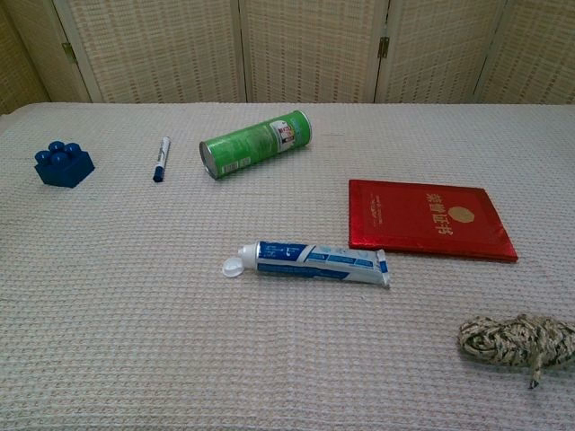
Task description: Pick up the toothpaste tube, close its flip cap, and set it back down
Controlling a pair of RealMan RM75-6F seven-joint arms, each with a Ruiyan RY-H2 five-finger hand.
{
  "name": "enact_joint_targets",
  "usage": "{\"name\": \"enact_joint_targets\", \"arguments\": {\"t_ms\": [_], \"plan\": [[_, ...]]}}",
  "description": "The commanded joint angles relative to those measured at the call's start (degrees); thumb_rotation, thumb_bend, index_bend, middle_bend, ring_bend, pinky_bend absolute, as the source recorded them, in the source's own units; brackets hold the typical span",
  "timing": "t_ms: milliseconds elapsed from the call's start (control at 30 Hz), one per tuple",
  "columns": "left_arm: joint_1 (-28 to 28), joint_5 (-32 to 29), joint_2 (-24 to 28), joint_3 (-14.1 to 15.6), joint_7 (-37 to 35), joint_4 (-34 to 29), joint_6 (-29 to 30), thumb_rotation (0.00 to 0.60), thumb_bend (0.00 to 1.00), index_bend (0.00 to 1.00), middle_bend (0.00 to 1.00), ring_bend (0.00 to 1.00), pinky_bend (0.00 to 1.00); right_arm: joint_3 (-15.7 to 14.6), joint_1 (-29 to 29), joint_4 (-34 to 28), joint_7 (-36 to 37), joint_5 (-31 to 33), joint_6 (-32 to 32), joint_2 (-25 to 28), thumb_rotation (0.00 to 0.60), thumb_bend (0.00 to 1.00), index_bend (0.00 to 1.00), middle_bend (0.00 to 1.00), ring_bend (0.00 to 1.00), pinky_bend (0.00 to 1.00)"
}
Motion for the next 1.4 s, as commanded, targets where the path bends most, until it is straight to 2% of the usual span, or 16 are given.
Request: {"name": "enact_joint_targets", "arguments": {"t_ms": [33, 333, 467, 667, 767, 867, 933, 1067, 1267, 1400], "plan": [[0.01, -0.04, -0.14, -0.02, -0.02, 0.16, 0.02, 0.600, 0.36, 0.23, 0.25, 0.20, 0.09, -0.18, 0.14, -0.33, -0.42, 0.31, -0.64, 0.26, 0.600, 0.53, 0.01, 0.05, 0.14, 0.16], [0.27, 0.00, -0.55, 0.29, -0.19, 0.52, 0.00, 0.600, 0.36, 0.21, 0.25, 0.20, 0.09, -0.70, 1.11, -0.40, 1.07, -1.09, -1.98, 0.01, 0.600, 0.53, 0.01, 0.06, 0.16, 0.18], [0.35, 0.13, -0.52, 0.35, -0.48, 0.55, 0.04, 0.600, 0.36, 0.21, 0.25, 0.20, 0.09, -0.58, 3.16, -1.79, -0.88, -2.47, -4.30, -0.22, 0.600, 0.53, 0.01, 0.07, 0.17, 0.20], [0.49, 0.59, -0.62, 0.64, -1.26, 0.72, 0.01, 0.600, 0.36, 0.20, 0.25, 0.20, 0.09, 0.30, 8.69, -6.07, -6.73, -3.61, -11.42, -2.57, 0.600, 0.53, 0.02, 0.11, 0.20, 0.22], [0.44, 0.57, -0.43, 0.81, -1.29, 0.54, -0.39, 0.600, 0.36, 0.18, 0.25, 0.20, 0.09, 1.04, 12.36, -8.23, -10.54, -3.97, -16.02, -5.12, 0.600, 0.53, 0.11, 0.17, 0.23, 0.25], [0.66, 0.89, -0.17, 0.98, -1.63, 0.26, -0.14, 0.600, 0.36, 0.18, 0.25, 0.20, 0.09, 2.35, 16.26, -10.73, -13.47, -1.65, -21.55, -8.24, 0.600, 0.49, 0.13, 0.18, 0.24, 0.27], [0.85, 0.98, -0.02, 1.07, -1.88, 0.20, 0.04, 0.600, 0.36, 0.18, 0.25, 0.20, 0.09, 3.38, 18.21, -11.59, -15.61, 0.68, -24.25, -9.94, 0.600, 0.41, 0.13, 0.18, 0.24, 0.27], [1.17, 1.05, 0.32, 1.36, -2.37, 0.08, 0.09, 0.600, 0.36, 0.19, 0.25, 0.20, 0.09, 5.42, 21.76, -10.62, -22.99, 5.62, -27.51, -15.53, 0.600, 0.32, 0.13, 0.18, 0.23, 0.27], [1.63, 1.20, 0.67, 1.76, -2.85, 0.00, 0.18, 0.600, 0.36, 0.20, 0.25, 0.20, 0.09, 7.27, 26.76, -6.39, -31.09, 14.35, -31.72, -24.71, 0.600, 0.31, 0.13, 0.19, 0.22, 0.27], [1.86, 1.35, 0.94, 2.00, -3.15, 0.00, 0.15, 0.600, 0.36, 0.22, 0.25, 0.20, 0.09, 8.44, 29.85, -3.03, -34.20, 18.84, -32.96, -29.71, 0.600, 0.30, 0.20, 0.24, 0.25, 0.29]]}}
